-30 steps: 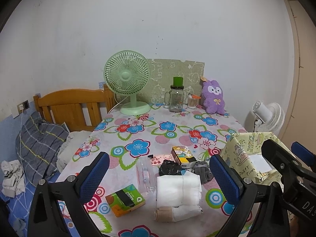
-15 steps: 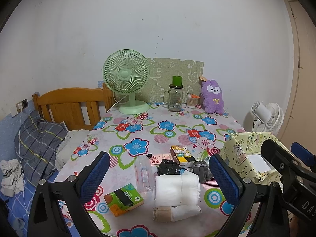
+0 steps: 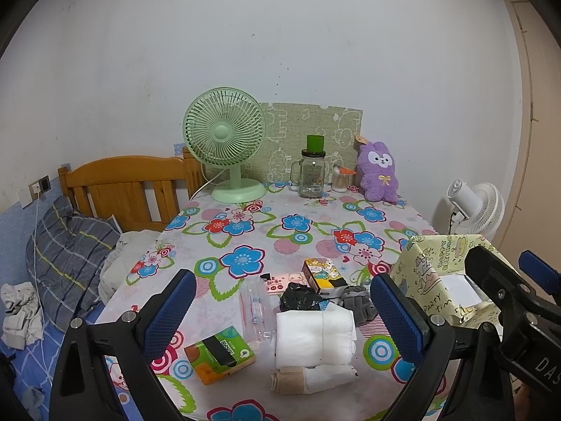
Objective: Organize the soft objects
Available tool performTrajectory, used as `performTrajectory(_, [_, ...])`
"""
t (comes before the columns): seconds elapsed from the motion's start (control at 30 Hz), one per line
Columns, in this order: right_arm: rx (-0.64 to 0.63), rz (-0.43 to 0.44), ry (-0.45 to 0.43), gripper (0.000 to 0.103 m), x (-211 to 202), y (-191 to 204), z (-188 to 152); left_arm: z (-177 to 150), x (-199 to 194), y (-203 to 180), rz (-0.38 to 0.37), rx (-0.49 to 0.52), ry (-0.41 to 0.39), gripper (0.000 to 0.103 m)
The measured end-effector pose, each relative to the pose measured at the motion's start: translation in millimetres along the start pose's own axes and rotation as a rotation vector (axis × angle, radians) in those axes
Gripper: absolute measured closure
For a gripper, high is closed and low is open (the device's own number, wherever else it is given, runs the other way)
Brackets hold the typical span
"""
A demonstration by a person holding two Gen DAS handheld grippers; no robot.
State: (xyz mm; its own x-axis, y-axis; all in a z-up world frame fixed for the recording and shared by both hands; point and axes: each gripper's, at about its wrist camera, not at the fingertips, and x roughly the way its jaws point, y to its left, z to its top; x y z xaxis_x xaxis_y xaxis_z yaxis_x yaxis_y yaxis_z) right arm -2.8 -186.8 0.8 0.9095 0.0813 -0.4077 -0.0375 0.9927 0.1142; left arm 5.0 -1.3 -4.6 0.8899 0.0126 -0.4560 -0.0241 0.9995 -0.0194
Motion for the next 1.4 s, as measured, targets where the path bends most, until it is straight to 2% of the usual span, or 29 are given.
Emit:
performTrajectory(0.7, [-0.013,0.019,0.012,0.006,8.3,18.3,-6.6,-2.4,4.9,8.1,0.002,0.000,0.013,0.005])
performTrajectory(0.83, [-0.020,0.017,0.020,0.006,13.8,22.9,-9.4,-4.9,8.9,12.0,0.021,0.010,0.011,0.005])
performTrajectory(1.4, [-0.004,0.061,0.061,0.009,43.4,42.2,-34.8,-31.4,40.7,33.5,0.004,0.005,0.094,0.010])
